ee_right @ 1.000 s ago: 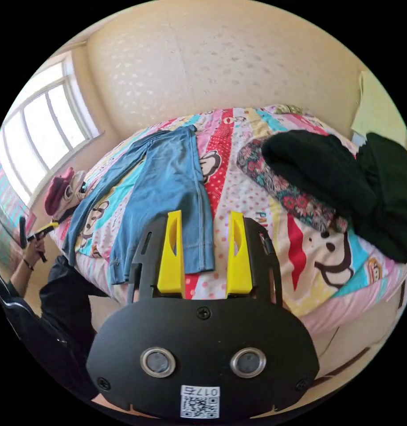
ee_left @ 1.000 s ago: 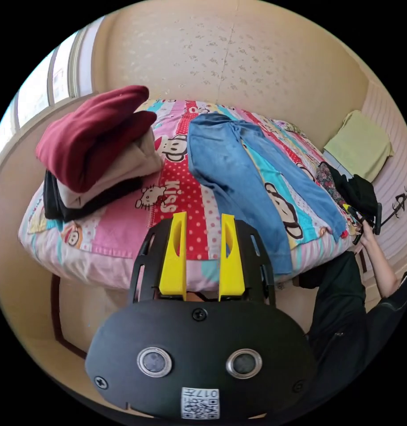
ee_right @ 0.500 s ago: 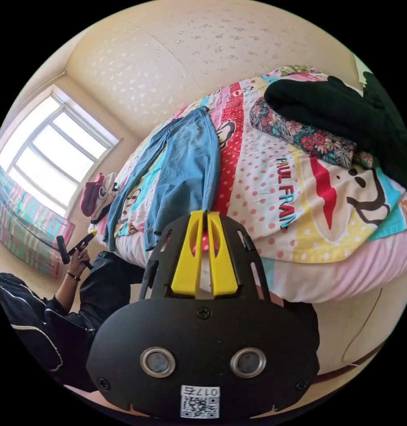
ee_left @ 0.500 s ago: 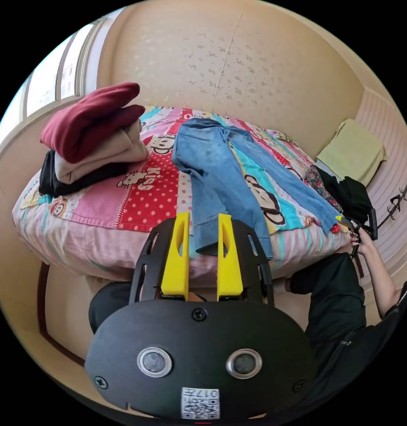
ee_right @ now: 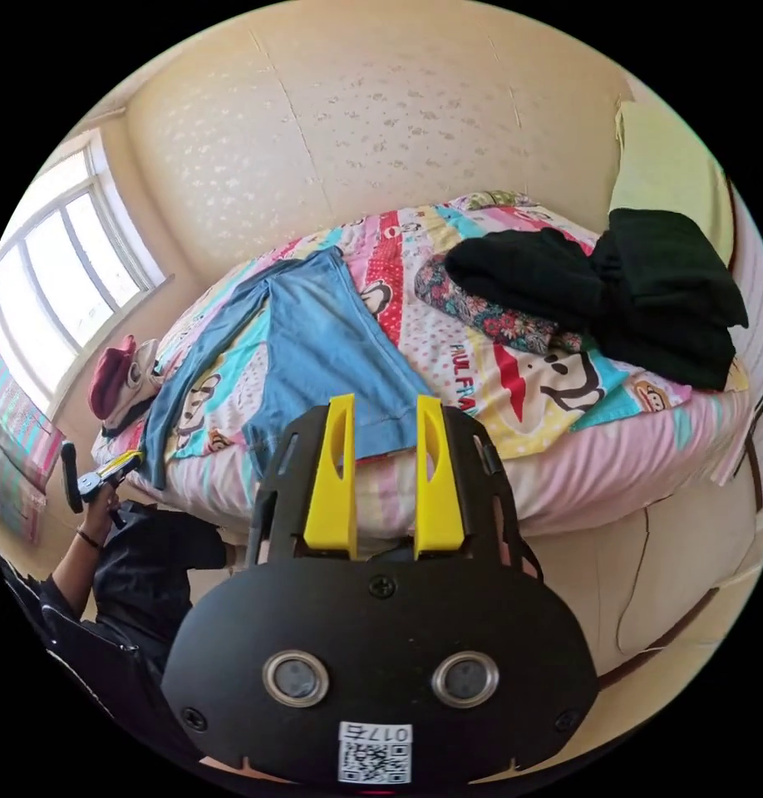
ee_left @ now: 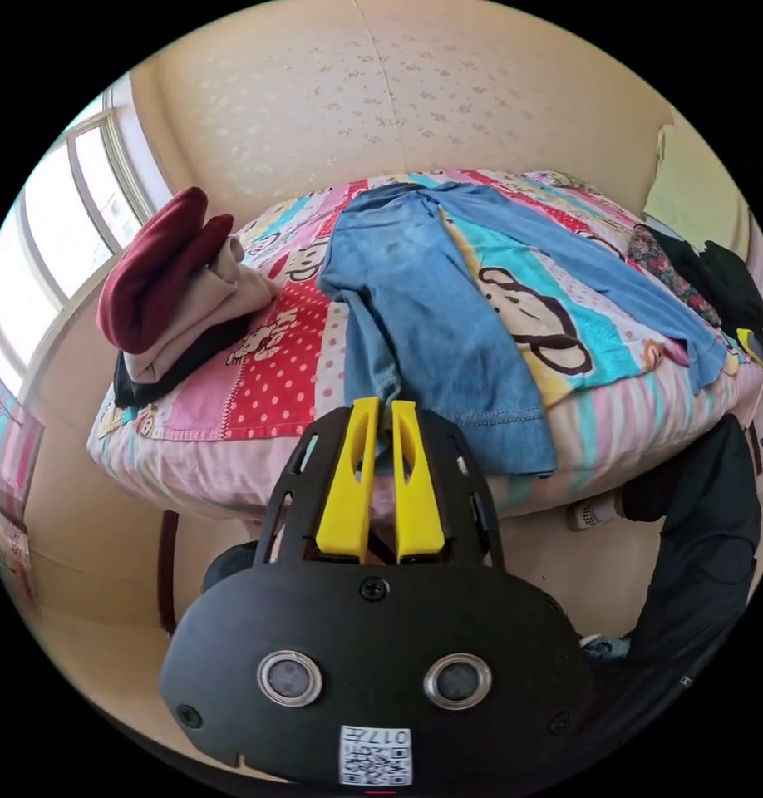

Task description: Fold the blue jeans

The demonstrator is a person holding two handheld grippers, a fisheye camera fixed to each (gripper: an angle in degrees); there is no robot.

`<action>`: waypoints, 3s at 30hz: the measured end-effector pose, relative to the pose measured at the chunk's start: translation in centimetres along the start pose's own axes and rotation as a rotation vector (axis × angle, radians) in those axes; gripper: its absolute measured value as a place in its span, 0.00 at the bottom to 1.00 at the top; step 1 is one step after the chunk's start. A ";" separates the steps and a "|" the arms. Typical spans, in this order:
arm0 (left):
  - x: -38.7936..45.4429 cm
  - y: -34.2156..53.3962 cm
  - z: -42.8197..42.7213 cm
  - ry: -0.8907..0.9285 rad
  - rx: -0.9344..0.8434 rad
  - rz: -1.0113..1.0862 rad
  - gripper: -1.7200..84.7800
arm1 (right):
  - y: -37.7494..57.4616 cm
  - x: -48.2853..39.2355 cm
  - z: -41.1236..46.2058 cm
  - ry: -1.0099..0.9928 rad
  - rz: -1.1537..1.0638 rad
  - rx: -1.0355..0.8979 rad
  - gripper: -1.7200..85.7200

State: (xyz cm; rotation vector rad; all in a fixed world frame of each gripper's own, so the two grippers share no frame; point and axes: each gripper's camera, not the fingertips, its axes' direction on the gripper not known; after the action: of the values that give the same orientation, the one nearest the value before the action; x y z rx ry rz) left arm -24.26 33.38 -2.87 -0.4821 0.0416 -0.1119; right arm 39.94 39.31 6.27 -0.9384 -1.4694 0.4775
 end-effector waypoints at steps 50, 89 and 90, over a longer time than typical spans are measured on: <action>-25.8 11.1 -5.2 0.172 0.249 -0.555 0.12 | -1.7 -20.6 -4.5 -0.816 -0.178 -0.325 0.08; 17.5 -1.7 19.5 0.875 0.008 0.012 0.02 | -13.4 -11.4 -3.6 -0.275 0.235 -0.268 0.19; 17.1 -1.6 19.2 0.876 0.023 0.014 0.02 | -13.1 -12.3 -4.3 -0.255 0.235 -0.254 0.19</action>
State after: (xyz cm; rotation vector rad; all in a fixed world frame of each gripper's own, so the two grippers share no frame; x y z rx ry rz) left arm -6.12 38.81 14.66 -0.3794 0.8997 -0.3030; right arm 39.36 21.11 9.32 -1.2985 -1.6852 0.6091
